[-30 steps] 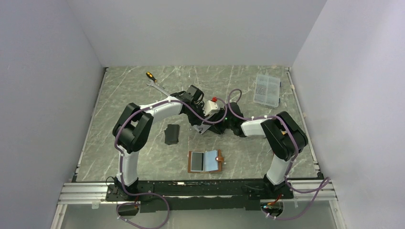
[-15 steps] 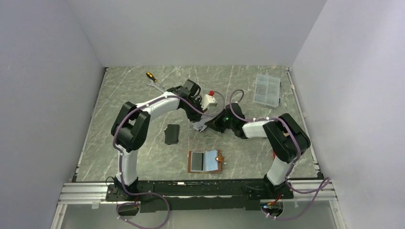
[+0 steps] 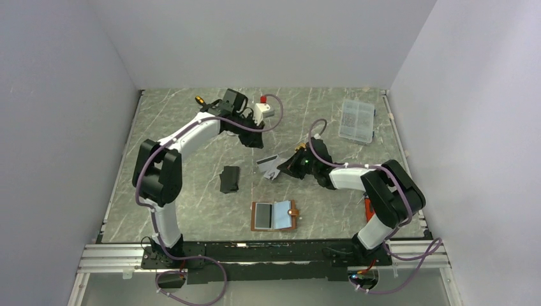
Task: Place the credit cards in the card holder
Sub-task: Pick up the credit card from the center of the board.
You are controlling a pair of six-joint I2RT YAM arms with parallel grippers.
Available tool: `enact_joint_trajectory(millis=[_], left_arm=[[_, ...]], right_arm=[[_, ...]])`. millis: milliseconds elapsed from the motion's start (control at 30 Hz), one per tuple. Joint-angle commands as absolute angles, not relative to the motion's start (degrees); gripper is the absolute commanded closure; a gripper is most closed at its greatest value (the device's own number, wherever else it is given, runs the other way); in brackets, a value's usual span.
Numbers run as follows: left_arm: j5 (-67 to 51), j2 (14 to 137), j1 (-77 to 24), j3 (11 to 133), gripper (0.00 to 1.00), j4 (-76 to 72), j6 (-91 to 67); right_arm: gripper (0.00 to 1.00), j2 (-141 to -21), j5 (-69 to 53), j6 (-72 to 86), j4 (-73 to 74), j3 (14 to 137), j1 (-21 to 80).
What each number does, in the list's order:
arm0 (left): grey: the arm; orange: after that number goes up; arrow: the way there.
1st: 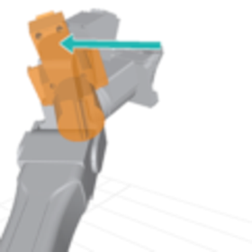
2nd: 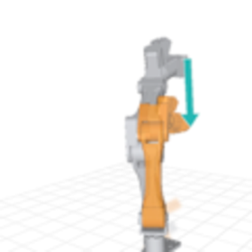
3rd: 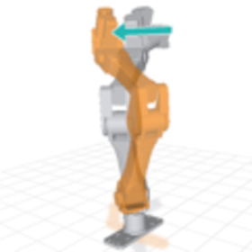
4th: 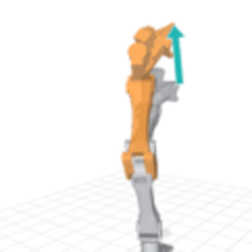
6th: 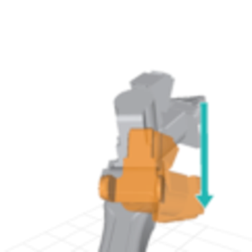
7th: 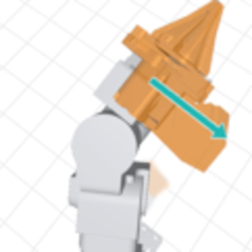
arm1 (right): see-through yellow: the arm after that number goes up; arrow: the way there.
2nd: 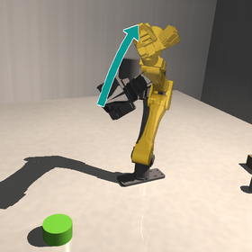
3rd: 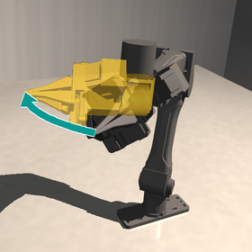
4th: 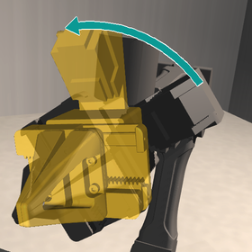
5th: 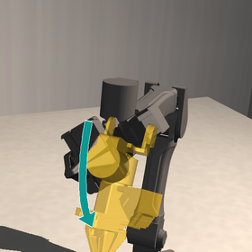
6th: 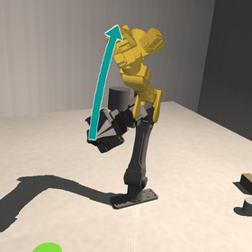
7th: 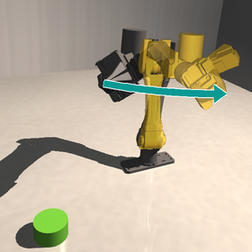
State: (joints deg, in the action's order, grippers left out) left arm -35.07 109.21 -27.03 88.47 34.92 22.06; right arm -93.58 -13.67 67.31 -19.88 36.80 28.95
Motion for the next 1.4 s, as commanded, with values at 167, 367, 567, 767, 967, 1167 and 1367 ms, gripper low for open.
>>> enact_joint_trajectory(millis=[167, 367, 567, 767, 967, 1167, 1367], left_arm=[[-58.8, 103.2, -20.2, 79.5, 0.79, 22.9, 3.4], [-66.7, 100.1, -16.7, 70.4, 0.76, 8.9, -9.0], [-72.6, 97.7, -16.5, 61.7, 0.39, -10.9, -23.4], [-75.6, 97.7, -16.5, 59.2, 0.27, -18.4, -29.0], [-78.6, 98.4, -17.1, 56.9, 0.35, -29.7, -38.0], [-79.5, 98.2, -17.4, 56.0, 0.57, -35.8, -42.7], [-80.5, 98.3, -17.5, 56.6, 0.89, -36.4, -43.4]], right_arm=[[1.0, -87.9, -22.4, 48.7, -24.0, 42.6, 28.7], [1.0, -85.0, -31.0, 44.7, -25.8, 43.9, 27.9], [1.0, -82.2, -33.8, 42.9, -30.0, 42.6, 27.9], [1.0, -81.5, -35.8, 43.3, -33.7, 41.7, 28.1], [1.0, -81.9, -35.2, 44.3, -36.0, 41.1, 28.1], [1.0, -81.7, -34.5, 43.3, -35.6, 41.2, 28.1], [1.0, -81.6, -34.9, 43.7, -35.8, 41.3, 28.1]])
